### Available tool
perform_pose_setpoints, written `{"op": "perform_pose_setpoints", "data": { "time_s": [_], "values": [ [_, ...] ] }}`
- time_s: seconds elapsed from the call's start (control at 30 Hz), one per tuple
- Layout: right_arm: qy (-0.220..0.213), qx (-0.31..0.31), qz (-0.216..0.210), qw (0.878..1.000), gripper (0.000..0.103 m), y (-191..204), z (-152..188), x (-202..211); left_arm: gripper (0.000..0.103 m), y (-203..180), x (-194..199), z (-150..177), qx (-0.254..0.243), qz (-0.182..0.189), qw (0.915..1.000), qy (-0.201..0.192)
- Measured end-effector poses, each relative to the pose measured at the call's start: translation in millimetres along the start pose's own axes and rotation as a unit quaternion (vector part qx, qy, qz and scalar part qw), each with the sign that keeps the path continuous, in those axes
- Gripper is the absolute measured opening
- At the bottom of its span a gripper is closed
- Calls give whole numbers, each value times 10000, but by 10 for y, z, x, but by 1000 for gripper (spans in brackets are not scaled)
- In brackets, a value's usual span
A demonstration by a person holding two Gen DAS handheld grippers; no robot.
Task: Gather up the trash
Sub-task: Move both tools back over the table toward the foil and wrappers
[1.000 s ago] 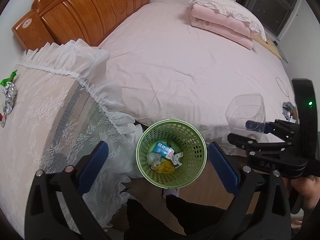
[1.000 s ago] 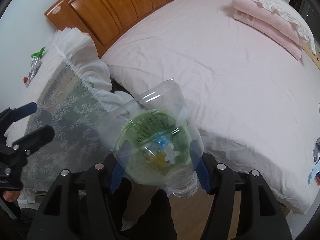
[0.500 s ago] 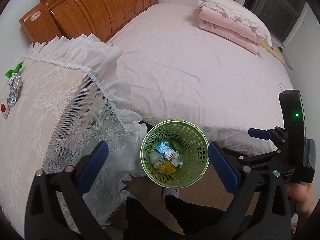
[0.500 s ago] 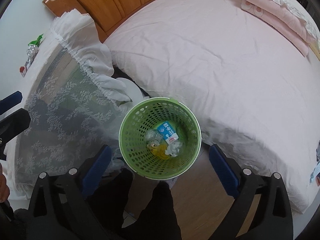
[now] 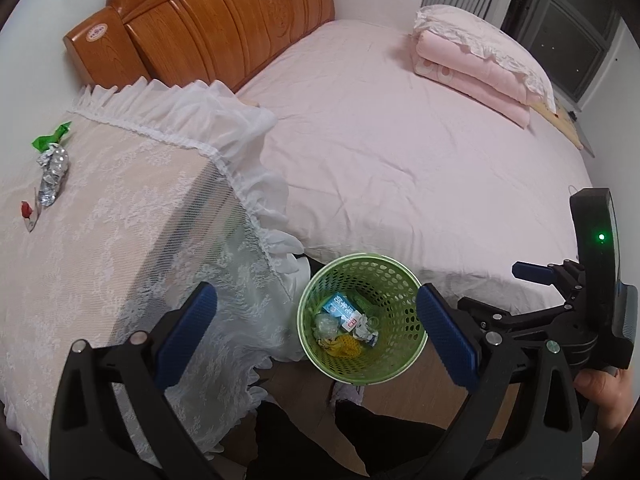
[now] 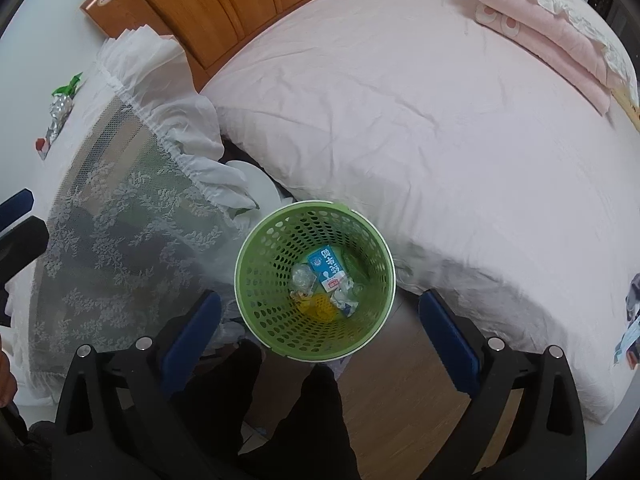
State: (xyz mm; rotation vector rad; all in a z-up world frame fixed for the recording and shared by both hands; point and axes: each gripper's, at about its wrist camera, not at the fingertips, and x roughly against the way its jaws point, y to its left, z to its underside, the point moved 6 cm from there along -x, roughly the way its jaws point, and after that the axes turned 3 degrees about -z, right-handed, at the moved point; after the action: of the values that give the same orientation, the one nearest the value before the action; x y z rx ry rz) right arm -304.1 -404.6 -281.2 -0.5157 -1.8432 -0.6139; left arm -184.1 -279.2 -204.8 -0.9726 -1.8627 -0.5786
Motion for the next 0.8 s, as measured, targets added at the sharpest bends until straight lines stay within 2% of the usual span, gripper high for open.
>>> {"op": "perform_pose_setpoints", "data": {
  "time_s": [0.17, 0.37, 0.57, 0.8],
  "values": [
    [-588, 499, -19, 9970, 101, 355, -261, 319, 95, 523, 367, -135, 363, -422, 9974, -466],
    [-1226, 980, -477, 9865, 101, 1000, -710, 622, 95, 1372, 719, -222, 1032, -928, 9870, -817],
    [-1528, 1429, -851, 9742, 101, 1745, -1082, 767, 95, 2229, 865, -131, 1598, -1438, 9725, -892],
    [-1566, 1826, -1139, 9639, 101, 2472, -1336, 754, 95, 2957, 860, 21, 2044, -1734, 9594, -876]
  ]
}}
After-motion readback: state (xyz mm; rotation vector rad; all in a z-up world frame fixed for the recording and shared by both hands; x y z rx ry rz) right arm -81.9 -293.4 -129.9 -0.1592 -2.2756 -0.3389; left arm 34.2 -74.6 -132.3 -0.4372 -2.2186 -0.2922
